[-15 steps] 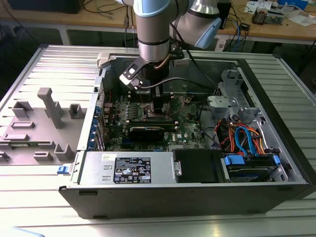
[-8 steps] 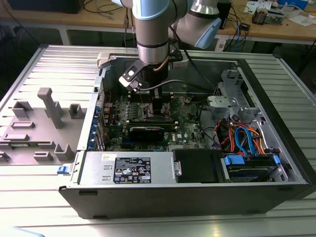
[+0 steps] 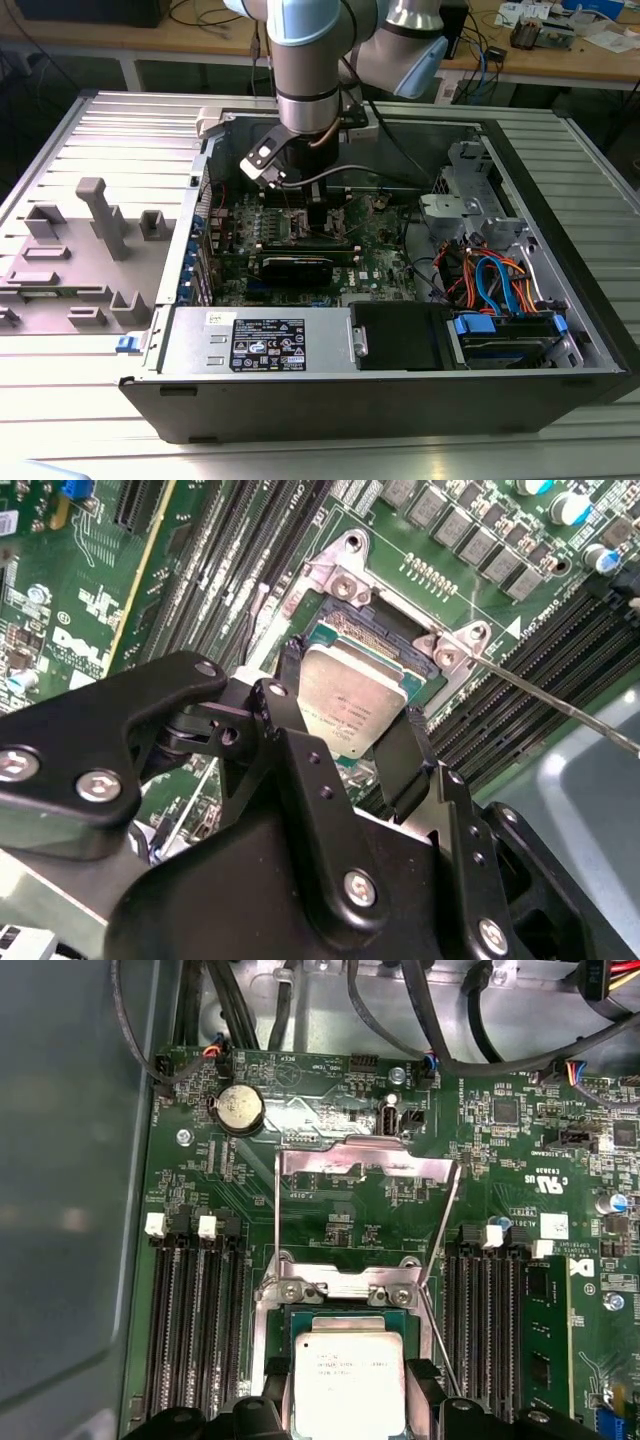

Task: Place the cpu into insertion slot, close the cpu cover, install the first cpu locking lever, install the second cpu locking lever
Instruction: 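Place the cpu into insertion slot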

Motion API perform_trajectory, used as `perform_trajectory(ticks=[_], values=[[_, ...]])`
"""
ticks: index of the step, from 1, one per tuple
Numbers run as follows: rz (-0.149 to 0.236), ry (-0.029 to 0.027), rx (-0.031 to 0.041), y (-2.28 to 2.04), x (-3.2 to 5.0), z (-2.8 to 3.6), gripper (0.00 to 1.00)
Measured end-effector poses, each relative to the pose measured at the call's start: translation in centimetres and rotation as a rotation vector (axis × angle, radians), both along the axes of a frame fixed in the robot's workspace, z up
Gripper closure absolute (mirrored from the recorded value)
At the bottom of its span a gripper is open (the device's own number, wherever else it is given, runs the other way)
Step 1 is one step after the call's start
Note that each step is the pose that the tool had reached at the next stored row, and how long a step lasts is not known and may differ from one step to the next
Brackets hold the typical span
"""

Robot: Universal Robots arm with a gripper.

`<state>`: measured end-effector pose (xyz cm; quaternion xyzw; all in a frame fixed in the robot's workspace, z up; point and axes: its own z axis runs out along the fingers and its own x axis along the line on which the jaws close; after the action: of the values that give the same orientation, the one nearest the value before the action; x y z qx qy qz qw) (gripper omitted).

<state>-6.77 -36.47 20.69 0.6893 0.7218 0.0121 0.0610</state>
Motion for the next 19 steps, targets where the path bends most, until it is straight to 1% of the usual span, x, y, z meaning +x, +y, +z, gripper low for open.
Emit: perform_trajectory(ticks=[2, 4, 6, 8, 9, 13, 15, 16, 19], values=[[-0.001, 0.0, -0.0019, 0.0, -0.01, -0.03, 0.46], [-0.003, -0.0001, -0.002, 0.0, -0.01, -0.06, 0.46], [-0.031, -0.0001, -0.0019, 0.0, -0.01, -0.13, 0.46], [-0.036, -0.0001, -0.002, 0.0, -0.01, -0.15, 0.46], [-0.037, -0.0017, -0.0019, 0.02, -0.04, -0.25, 0.46], [-0.036, -0.0119, -0.0003, 0.02, -0.14, -0.44, 0.46], [-0.036, -0.0144, 0.0, 0.02, -0.2, -0.47, 0.46], [-0.036, -0.0188, 0.0003, 0.02, -0.33, -0.54, 0.46], [-0.036, -0.0259, 0.0011, 0.02, -0.53, -0.64, 0.46]])
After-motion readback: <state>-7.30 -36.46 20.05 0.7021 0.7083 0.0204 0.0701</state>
